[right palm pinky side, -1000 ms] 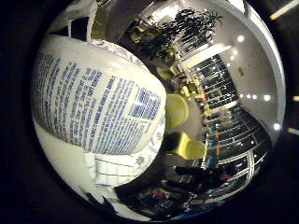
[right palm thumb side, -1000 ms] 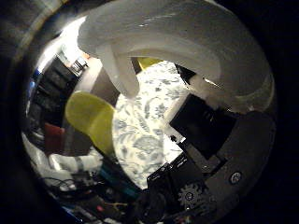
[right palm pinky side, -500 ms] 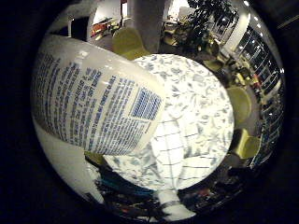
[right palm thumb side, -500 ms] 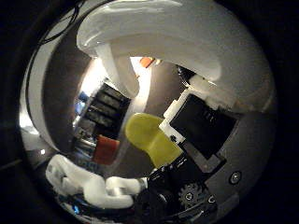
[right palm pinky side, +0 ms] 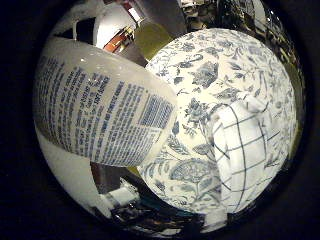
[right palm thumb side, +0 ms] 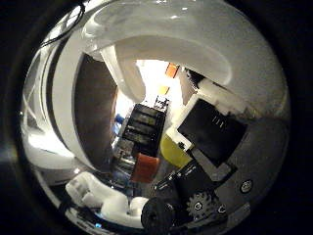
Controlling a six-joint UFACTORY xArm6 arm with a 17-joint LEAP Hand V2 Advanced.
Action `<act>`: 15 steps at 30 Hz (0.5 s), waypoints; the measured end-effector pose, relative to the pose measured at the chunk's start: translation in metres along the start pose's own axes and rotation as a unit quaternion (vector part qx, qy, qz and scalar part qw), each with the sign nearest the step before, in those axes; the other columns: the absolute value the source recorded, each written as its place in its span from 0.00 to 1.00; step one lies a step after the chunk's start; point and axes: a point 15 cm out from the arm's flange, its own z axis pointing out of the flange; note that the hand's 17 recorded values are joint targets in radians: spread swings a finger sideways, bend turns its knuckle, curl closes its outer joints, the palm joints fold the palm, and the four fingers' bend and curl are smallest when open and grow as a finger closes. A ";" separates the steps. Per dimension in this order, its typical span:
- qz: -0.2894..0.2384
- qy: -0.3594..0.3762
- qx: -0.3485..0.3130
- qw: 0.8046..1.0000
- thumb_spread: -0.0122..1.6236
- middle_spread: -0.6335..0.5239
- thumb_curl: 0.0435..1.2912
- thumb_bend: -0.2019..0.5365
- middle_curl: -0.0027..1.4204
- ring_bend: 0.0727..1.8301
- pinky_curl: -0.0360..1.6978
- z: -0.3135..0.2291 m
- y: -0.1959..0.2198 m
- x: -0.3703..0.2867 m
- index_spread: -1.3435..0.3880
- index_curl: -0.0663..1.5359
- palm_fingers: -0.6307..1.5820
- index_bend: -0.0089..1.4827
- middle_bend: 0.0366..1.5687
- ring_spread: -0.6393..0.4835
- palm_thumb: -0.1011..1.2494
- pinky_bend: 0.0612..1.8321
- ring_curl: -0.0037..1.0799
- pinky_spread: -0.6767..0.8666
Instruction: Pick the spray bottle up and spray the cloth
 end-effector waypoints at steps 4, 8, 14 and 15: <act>0.012 -0.029 -0.002 1.000 0.50 0.45 0.63 0.25 0.49 0.72 0.80 0.010 0.005 0.020 0.63 0.59 0.79 0.73 0.90 0.36 0.85 0.57 0.78 0.32; 0.020 -0.040 0.003 0.999 0.50 0.45 0.63 0.25 0.50 0.72 0.80 0.007 0.003 0.049 0.63 0.59 0.79 0.73 0.90 0.36 0.85 0.57 0.78 0.32; 0.020 -0.057 0.003 0.998 0.49 0.45 0.63 0.25 0.49 0.72 0.81 0.021 0.012 0.071 0.63 0.59 0.79 0.73 0.90 0.36 0.84 0.57 0.78 0.32; 0.018 -0.059 0.001 0.998 0.49 0.45 0.63 0.25 0.49 0.72 0.81 0.022 0.013 0.072 0.63 0.59 0.79 0.73 0.90 0.36 0.84 0.57 0.78 0.32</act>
